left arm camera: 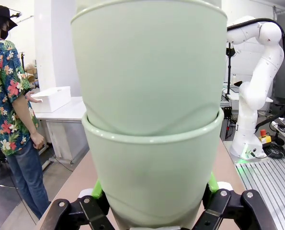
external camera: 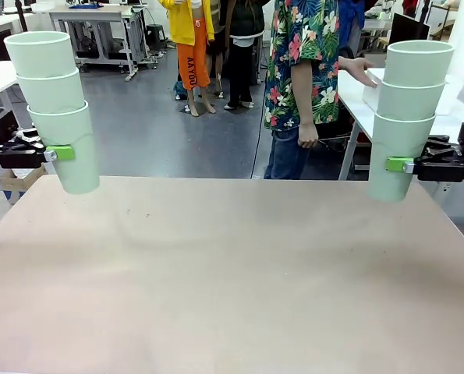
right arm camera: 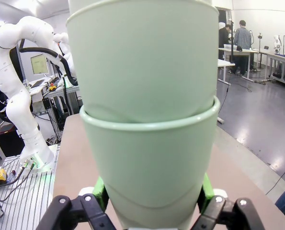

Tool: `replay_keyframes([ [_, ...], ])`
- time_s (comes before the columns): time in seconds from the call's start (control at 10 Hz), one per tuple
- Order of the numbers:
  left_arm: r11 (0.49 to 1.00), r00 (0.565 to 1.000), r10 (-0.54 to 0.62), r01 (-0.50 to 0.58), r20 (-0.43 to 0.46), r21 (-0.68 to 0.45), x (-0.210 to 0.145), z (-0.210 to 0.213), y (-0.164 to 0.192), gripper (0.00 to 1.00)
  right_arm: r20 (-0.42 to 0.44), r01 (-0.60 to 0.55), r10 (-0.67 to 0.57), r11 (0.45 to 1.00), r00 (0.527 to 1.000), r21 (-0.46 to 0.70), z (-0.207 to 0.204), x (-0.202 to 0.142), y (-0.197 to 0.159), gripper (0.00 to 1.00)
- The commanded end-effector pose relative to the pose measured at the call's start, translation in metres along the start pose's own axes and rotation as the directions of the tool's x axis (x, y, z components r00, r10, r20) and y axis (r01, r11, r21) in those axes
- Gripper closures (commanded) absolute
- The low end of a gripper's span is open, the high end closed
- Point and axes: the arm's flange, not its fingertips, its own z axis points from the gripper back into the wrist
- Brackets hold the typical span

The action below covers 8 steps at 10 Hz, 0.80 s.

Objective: Stack the cups and store them in the basket.
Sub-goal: Place the stack of Reusable plastic cups into the Pantry Basket.

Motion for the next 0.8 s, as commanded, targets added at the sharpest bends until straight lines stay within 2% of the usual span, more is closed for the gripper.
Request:
replay_keyframes([
  [0.0,1.0,1.0,-0.01,0.01,0.003,-0.003,0.0039,-0.0007,-0.0015,0.13,0.002,-0.005,0.005,1.0,1.0,-0.005,0.0004,0.0025,0.0001,0.13],
  [0.7,1.0,1.0,-0.01,0.01,0.003,-0.003,0.0039,-0.0007,-0.0015,0.13,0.002,-0.005,0.005,1.0,1.0,-0.005,0.0004,0.0025,0.0001,0.13],
])
